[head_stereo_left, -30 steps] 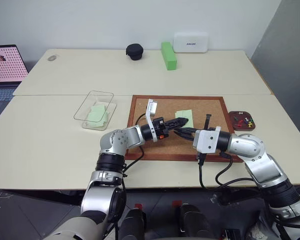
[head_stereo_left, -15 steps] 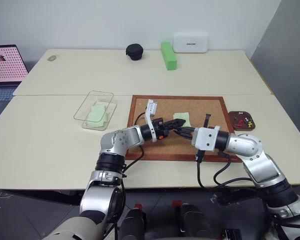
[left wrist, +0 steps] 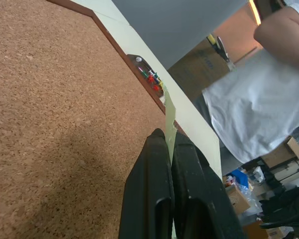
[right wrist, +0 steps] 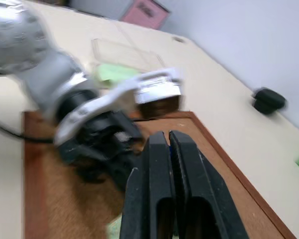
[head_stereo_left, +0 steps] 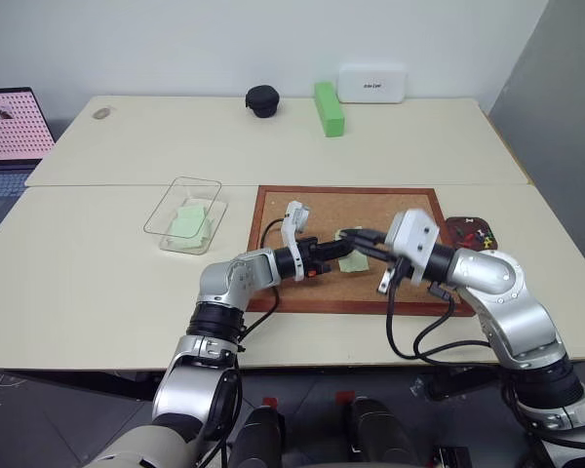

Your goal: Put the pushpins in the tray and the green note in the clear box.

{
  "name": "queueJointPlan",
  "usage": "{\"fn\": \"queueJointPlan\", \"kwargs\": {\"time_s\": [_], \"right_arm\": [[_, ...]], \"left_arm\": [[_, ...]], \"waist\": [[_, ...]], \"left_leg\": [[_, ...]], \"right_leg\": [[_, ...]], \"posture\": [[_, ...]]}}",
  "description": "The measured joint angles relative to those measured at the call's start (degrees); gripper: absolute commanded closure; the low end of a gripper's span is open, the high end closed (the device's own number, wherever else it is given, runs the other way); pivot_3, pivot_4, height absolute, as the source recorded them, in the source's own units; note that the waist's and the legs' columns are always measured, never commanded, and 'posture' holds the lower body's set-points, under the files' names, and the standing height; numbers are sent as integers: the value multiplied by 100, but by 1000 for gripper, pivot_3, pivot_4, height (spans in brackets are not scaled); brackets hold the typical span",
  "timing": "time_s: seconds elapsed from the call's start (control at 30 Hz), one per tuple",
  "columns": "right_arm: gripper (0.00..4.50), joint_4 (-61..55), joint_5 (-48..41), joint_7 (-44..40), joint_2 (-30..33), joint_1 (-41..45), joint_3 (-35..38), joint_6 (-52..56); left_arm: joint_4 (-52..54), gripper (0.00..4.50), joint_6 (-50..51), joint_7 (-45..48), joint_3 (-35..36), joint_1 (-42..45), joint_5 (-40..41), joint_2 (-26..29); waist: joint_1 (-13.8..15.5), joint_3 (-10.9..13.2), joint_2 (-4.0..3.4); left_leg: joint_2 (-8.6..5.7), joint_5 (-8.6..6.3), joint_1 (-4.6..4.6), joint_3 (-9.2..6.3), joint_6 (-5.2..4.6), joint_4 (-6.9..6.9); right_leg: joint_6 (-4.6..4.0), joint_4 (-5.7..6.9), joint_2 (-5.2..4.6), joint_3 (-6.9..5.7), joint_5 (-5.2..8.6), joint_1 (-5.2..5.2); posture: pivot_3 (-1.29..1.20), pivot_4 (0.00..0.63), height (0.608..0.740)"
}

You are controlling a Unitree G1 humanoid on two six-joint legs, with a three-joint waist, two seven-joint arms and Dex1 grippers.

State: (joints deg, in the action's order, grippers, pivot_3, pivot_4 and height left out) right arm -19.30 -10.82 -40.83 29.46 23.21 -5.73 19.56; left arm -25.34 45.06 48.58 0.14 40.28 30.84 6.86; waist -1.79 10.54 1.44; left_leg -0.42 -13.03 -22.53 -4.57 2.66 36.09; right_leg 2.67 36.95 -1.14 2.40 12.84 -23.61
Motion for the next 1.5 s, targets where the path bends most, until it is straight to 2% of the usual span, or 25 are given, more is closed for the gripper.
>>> {"fn": "queueJointPlan", "kwargs": {"time_s": [0.17, 0.27, 0.43, 0.7, 0.97, 1.17, 1.5], "right_arm": [[4500, 749, 33, 978, -127, 21, 896, 645], [4500, 1088, 57, 1556, -196, 17, 1390, 1024], [4500, 1602, 72, 2243, -275, 1, 1875, 1404], [4500, 2453, 47, 2507, -274, 293, 2040, 1634], [4500, 3532, 47, 2516, -265, 759, 2098, 1322], [3107, 4157, 59, 2514, -213, 980, 2100, 1002], [983, 4279, 63, 2503, -117, 992, 2085, 837]], "left_arm": [[290, 4446, -663, -32, -313, -115, -421, 12], [596, 4446, -1382, 42, -759, -274, -869, 73], [942, 4446, -2730, 313, -1520, -446, -1618, 114], [544, 4446, -3569, 209, -1721, -193, -2104, -78], [554, 4446, -3699, 253, -1789, -281, -2234, -52], [583, 4500, -3715, 222, -1789, -294, -2290, -28], [718, 4500, -3700, 220, -1787, -483, -2297, 109]], "waist": [[18, 0, 0], [18, -1, -1], [15, -2, -3], [-25, -3, -6], [-15, -3, -7], [-17, -4, -8], [-15, -4, -9]], "left_leg": [[-1, 0, -1, 2, 0, -2], [-1, 0, 0, 6, 0, -4], [-2, 0, 0, 12, -1, -2], [1, 0, 4, 16, -3, -2], [0, -1, 1, 15, -3, -2], [0, 0, 2, 15, -3, -2], [0, 0, 2, 15, -3, -2]], "right_leg": [[-3, 0, -3, 2, -1, -1], [-25, 0, -3, 7, -13, -2], [-14, 0, -1, 11, -8, -1], [0, 3, 5, 15, 0, -1], [0, 2, 4, 14, -1, -1], [0, 4, 5, 14, -1, -1], [0, 5, 4, 15, -1, -1]], "posture": [[0, 150, 740], [0, 150, 740], [0, 150, 740], [0, 150, 740], [0, 150, 740], [0, 150, 740], [0, 150, 740]]}}
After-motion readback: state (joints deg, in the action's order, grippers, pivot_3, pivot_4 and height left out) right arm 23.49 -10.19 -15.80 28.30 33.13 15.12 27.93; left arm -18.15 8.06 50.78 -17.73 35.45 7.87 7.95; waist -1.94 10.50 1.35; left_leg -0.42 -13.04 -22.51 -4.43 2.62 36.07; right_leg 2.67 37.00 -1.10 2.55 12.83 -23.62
